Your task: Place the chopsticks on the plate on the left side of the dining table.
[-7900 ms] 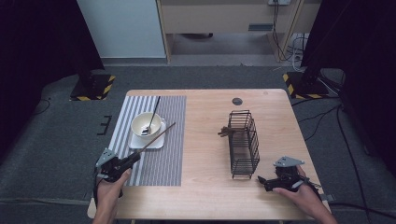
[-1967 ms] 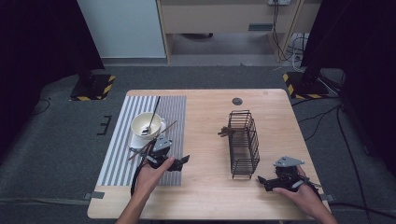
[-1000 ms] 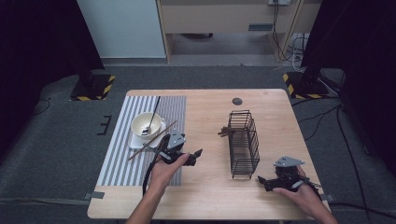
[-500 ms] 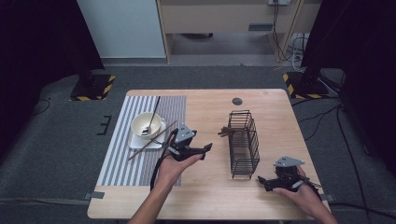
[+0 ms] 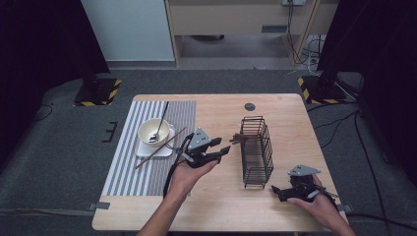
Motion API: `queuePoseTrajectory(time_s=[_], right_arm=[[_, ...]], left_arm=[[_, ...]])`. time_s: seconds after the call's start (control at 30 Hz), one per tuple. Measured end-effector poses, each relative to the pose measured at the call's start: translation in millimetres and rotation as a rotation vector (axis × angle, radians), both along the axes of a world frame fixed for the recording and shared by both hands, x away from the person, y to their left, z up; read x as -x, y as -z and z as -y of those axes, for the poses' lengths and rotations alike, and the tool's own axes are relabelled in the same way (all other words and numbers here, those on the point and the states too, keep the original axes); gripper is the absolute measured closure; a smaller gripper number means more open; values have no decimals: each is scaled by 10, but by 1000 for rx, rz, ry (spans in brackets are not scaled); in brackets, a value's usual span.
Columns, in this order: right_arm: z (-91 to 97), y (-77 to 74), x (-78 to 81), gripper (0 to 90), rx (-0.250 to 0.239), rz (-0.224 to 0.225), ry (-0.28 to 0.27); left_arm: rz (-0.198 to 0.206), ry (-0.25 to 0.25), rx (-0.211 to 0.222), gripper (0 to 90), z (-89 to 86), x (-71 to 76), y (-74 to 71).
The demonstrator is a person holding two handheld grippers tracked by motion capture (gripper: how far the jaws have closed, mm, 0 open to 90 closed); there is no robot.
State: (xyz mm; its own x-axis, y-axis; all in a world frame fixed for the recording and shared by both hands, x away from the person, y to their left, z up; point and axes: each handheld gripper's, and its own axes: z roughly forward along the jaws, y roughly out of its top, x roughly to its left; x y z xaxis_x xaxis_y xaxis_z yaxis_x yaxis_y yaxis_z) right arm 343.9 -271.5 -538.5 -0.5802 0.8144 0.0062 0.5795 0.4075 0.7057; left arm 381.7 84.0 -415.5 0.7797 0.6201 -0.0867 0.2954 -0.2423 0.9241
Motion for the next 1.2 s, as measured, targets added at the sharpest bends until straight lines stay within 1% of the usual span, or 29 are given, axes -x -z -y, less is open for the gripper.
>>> queuePoseTrajectory(time_s=[0.13,0.27,0.37,0.5,0.6,0.7,0.73,1.07,1.2], right_arm=[[0,0,0,2,0,0,0],[-1,0,1,2,-1,-1,0],[0,0,0,2,0,0,0],[0,0,0,2,-1,-1,0],[0,0,0,2,0,0,0],[-1,0,1,2,-1,-1,0],[0,0,1,1,-1,-1,0],[0,0,0,2,0,0,0],[0,0,0,2,0,0,0]], left_arm=[[6,21,18,611,34,22,-46],[15,30,10,633,68,26,-74],[17,26,4,645,71,17,-74],[15,15,8,652,60,-10,-67],[13,17,20,657,62,-30,-69],[23,22,16,659,62,-42,-72],[22,19,21,660,58,-49,-71],[21,-26,33,663,18,-134,-91],[11,-20,20,658,45,-159,-74]])
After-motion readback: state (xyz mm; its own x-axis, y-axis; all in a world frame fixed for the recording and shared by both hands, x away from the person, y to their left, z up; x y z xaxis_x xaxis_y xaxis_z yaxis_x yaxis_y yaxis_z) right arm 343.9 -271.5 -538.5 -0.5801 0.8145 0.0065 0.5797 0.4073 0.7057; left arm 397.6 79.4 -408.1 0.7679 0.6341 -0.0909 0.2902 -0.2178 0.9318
